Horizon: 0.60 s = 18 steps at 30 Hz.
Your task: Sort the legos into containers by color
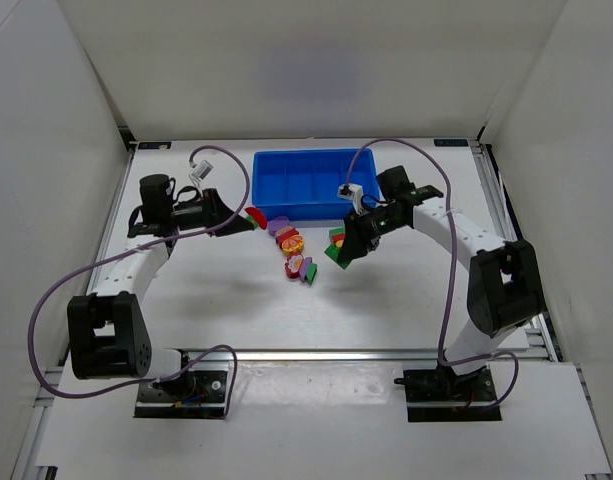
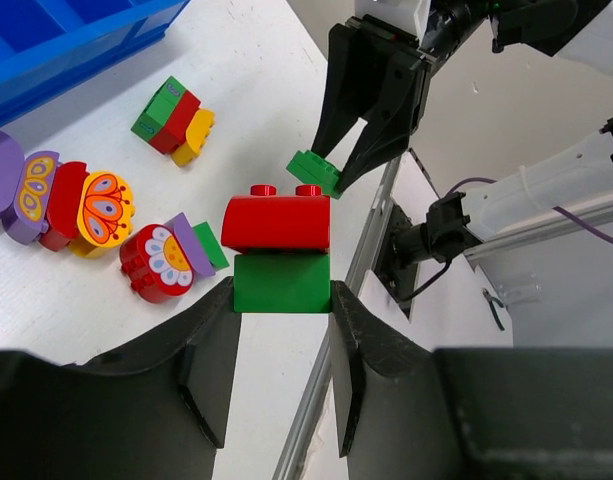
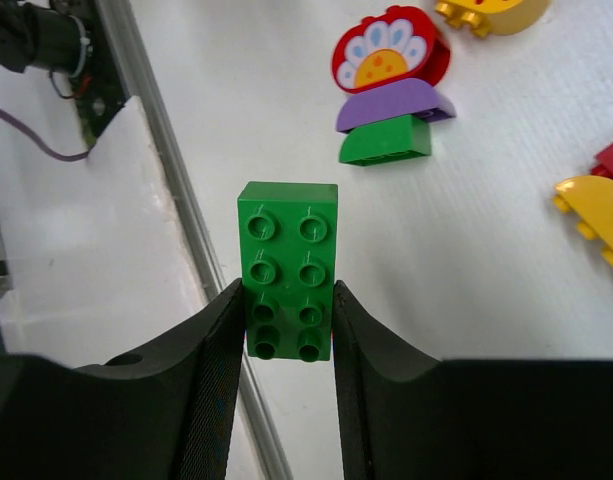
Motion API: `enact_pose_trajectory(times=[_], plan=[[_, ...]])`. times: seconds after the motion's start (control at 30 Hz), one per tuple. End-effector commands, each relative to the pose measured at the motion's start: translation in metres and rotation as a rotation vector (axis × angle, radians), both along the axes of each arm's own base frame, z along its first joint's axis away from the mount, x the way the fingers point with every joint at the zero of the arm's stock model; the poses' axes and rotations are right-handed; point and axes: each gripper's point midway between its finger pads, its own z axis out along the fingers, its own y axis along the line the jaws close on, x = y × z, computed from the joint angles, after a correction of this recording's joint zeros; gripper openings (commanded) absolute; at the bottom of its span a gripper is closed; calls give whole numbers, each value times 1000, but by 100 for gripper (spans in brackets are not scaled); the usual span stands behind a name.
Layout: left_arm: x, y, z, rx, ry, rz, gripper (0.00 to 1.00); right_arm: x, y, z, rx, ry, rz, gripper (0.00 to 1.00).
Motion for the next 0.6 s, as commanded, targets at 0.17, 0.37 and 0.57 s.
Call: enact_pose_trajectory(times=[0.17, 0.37, 0.57], plan=[[-3, 0, 8, 38, -61, -9, 23, 5, -1, -9, -77, -142, 34, 10], [-1, 0, 4, 53, -59, -3, 23, 2, -11, -47, -298, -202, 39, 28], [-1, 1, 0, 70, -62, -1, 23, 7, -20, -67, -383, -186, 6, 34]])
